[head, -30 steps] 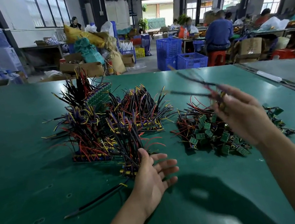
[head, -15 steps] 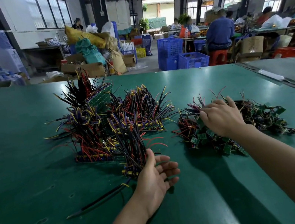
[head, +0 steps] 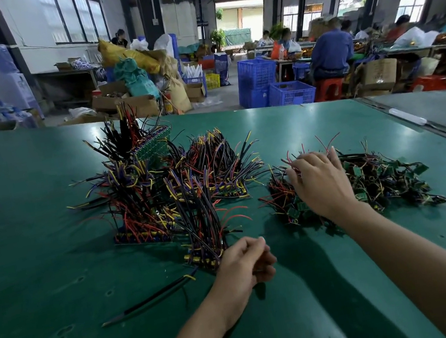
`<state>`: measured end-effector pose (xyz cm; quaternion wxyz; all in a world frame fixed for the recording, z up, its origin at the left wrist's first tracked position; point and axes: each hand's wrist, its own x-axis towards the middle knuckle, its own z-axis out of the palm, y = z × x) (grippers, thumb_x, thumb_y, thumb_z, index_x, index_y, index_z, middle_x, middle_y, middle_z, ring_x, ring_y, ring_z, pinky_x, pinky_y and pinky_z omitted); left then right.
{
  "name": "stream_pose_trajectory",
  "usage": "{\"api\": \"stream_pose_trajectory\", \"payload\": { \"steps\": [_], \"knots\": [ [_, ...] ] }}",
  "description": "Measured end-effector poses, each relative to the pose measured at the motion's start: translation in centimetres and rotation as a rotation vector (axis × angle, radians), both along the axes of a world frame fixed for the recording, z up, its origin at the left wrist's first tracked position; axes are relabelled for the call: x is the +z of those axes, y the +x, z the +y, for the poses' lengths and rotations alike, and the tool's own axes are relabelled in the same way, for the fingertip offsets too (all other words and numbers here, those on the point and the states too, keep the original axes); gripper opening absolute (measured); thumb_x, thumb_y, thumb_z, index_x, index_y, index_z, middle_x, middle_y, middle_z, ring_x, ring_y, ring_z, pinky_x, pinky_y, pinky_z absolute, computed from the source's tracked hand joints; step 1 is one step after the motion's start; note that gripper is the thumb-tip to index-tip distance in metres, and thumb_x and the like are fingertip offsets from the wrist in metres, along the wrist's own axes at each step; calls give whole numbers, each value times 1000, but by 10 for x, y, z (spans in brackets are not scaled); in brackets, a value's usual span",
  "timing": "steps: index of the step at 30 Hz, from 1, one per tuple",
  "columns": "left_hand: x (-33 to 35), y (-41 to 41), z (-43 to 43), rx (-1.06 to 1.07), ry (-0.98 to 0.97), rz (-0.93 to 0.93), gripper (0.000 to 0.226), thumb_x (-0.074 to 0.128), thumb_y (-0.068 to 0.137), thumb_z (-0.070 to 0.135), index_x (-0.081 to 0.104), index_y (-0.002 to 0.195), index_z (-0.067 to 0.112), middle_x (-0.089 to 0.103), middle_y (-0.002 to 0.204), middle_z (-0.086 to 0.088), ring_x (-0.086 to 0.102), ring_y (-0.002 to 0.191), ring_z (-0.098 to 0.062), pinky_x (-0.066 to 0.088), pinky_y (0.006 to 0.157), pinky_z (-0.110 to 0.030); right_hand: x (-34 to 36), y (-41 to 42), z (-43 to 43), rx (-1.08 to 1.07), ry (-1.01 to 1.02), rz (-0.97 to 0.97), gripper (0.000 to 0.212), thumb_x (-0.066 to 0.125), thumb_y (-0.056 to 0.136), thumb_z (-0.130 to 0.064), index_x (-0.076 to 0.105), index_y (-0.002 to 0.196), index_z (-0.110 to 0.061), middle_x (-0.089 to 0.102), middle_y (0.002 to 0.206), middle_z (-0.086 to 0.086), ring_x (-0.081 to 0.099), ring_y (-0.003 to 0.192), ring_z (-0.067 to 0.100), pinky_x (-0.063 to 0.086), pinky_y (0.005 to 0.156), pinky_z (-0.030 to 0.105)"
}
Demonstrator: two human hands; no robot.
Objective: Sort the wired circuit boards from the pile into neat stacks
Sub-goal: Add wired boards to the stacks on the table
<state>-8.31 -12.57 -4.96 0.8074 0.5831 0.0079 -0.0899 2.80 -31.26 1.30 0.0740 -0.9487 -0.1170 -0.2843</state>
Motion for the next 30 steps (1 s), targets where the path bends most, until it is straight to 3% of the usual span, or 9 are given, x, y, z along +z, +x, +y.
{"api": "stream_pose_trajectory", "payload": {
  "steps": [3,6,11,13,16,19,22,27,30],
  "knots": [
    [2,-3,-1,18,71,-80,41,59,86,41,47,51,21,43,46,0,38,42,-14,32,45,-23,-11,-20,26,129,222,87,25,53,97,-26,71,106,-11,68,110,8,58,106,29,40,99,36],
    [4,-13,0,170,210,-262,53,59,84,45,30,45,23,23,44,8,20,41,-9,18,43,-22,-32,-53,58,248,371,315,18,59,88,-14,72,101,-13,65,101,5,60,94,24,46,86,30],
    [29,-21,29,711,258,-558,45,44,95,31,33,53,22,28,49,8,23,48,-4,18,46,-23,-62,-83,93,259,325,570,47,62,83,-42,60,123,-19,57,113,3,52,110,23,43,94,34],
    [34,-15,50,884,278,-493,46,38,99,33,30,58,16,29,52,8,25,47,-8,19,48,-30,-67,-84,101,194,243,599,71,56,83,-65,48,138,-21,49,130,2,39,124,24,37,103,39],
    [25,-4,79,862,763,-264,31,40,102,34,45,78,15,50,65,-2,49,59,-18,35,52,-35,-70,-84,107,140,190,603,84,47,79,-79,39,145,-27,39,143,-1,27,133,25,27,105,43],
    [15,-1,89,565,1277,45,35,40,99,41,47,124,17,53,123,-7,46,116,-29,44,92,-47,-76,-85,107,144,168,535,73,52,79,-73,45,140,-34,41,142,-6,28,132,22,25,103,40],
    [8,2,88,446,1445,29,48,32,100,45,43,139,18,43,142,-4,32,132,-28,32,109,-46,-76,-87,101,159,178,505,65,55,79,-67,51,134,-33,48,133,-9,34,126,18,29,101,37],
    [0,5,84,286,1420,-39,41,33,102,39,66,109,14,56,124,-6,41,123,-28,34,105,-42,-61,-93,85,252,568,542,28,74,73,-46,71,95,-29,70,83,-15,61,82,-3,46,70,17],
    [9,1,75,308,1088,-95,43,40,103,32,49,64,15,45,66,1,50,72,-22,39,65,-35,-56,-93,72,235,825,650,22,80,72,-40,72,89,-27,73,76,-10,65,69,0,49,62,15]
  ]
}}
